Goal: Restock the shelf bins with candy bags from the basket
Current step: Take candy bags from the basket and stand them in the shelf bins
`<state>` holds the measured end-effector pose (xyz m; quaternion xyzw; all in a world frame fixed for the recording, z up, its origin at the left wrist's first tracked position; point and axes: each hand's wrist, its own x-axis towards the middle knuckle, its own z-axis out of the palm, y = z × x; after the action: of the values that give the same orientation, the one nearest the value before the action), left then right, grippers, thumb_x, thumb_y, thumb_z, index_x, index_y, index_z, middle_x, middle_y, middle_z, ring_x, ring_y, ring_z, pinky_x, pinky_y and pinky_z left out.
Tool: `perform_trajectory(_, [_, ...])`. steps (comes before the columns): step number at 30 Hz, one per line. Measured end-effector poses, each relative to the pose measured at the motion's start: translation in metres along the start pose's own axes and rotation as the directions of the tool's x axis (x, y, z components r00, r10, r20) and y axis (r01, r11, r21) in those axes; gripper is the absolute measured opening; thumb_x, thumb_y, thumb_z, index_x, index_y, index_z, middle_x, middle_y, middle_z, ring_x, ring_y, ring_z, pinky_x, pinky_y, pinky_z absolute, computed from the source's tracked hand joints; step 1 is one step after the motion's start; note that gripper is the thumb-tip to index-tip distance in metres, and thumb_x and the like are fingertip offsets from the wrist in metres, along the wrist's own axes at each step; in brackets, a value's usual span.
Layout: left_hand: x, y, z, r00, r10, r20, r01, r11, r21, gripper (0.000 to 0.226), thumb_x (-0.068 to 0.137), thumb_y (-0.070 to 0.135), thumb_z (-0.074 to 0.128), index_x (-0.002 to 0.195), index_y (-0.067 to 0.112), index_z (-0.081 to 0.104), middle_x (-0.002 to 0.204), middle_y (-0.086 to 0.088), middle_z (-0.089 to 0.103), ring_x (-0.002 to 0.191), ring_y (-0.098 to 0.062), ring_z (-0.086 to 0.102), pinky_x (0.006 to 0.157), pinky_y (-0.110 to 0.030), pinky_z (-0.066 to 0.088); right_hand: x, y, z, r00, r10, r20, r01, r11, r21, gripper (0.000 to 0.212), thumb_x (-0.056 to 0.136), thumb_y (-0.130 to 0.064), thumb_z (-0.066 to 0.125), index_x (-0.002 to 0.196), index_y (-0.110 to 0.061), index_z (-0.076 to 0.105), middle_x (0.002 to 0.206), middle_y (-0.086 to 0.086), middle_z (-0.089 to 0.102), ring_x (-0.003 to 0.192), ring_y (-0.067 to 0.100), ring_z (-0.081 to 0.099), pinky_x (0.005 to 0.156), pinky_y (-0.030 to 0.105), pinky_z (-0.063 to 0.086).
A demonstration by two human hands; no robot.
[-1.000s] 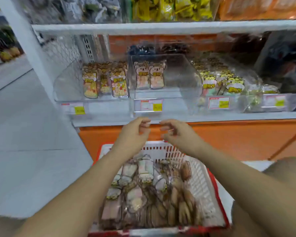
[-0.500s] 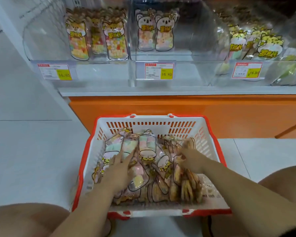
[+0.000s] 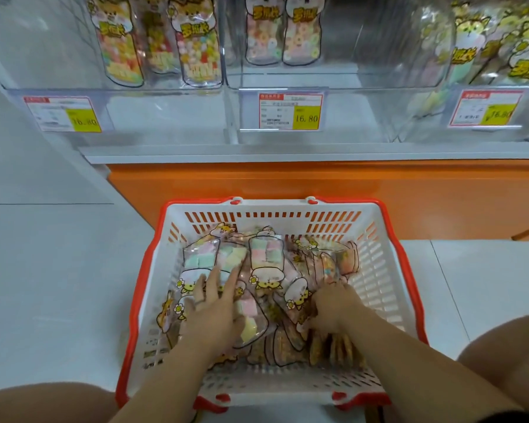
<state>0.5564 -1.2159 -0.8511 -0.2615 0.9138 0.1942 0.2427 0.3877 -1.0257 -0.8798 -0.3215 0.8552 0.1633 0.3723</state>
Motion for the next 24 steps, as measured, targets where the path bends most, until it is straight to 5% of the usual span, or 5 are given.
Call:
perform_trajectory(4, [0.004,0.014,0.004,0.995,0.089,-0.042,-0.086,0.993,0.075,0.092,0.095,0.027,0.051,0.152,0.047,-0.018,0.161,0.003,-0.032,0.148,-0.033,-0.030,0.115,-0.072,0.003,-0.008,0.011,-0.004,0.973,0.178,-0.145,-0.160,0.979,0.130,0.020,0.087,-0.036,0.054,0.100,-0.022,0.059,0.104,0.000,0.069,0.103,0.023,0.063,0.102,0.044,0.037])
perform_trajectory(7, [0.006,0.021,0.011,0.988,0.133,0.079,-0.143,0.980,0.136,0.078,0.099,0.026,0.044,0.155,0.047,-0.005,0.163,0.006,-0.027,0.148,-0.034,-0.029,0.113,-0.075,-0.001,-0.004,0.013,-0.004,0.946,0.224,-0.234,-0.199,0.972,0.128,0.041,0.090,-0.026,0.048,0.130,-0.024,0.054,0.122,0.002,0.066,0.122,0.025,0.055,0.105,0.045,0.033])
perform_trajectory(12, [0.005,0.022,0.009,0.986,0.122,0.115,-0.137,0.981,0.135,0.076,0.100,0.027,0.045,0.156,0.045,-0.002,0.164,0.008,-0.025,0.150,-0.031,-0.026,0.115,-0.072,0.001,0.022,0.009,-0.009,0.958,-0.072,-0.277,0.102,0.990,0.097,0.072,0.093,-0.007,0.045,0.157,-0.027,0.019,0.163,0.000,0.021,0.149,0.029,0.017,0.120,0.049,0.024])
perform_trajectory(19, [0.004,0.020,0.008,0.984,0.131,0.118,-0.142,0.985,0.096,0.076,0.100,0.026,0.045,0.155,0.045,-0.004,0.165,0.009,-0.022,0.150,-0.031,-0.025,0.116,-0.071,0.004,0.047,0.000,-0.016,0.999,0.049,-0.005,-0.049,0.991,-0.127,0.072,0.095,-0.025,0.048,0.157,-0.033,0.012,0.164,0.009,0.013,0.149,0.040,0.009,0.108,0.055,0.032])
perform_trajectory(24, [0.004,0.020,0.008,0.984,0.116,0.139,-0.129,0.987,0.090,0.072,0.101,0.028,0.045,0.155,0.044,0.000,0.164,0.010,-0.025,0.150,-0.029,-0.027,0.116,-0.070,0.000,0.055,-0.001,-0.009,0.980,0.183,-0.073,-0.197,0.933,-0.301,0.064,0.093,-0.035,0.048,0.153,-0.029,0.027,0.155,0.008,0.038,0.144,0.037,0.024,0.109,0.053,0.027])
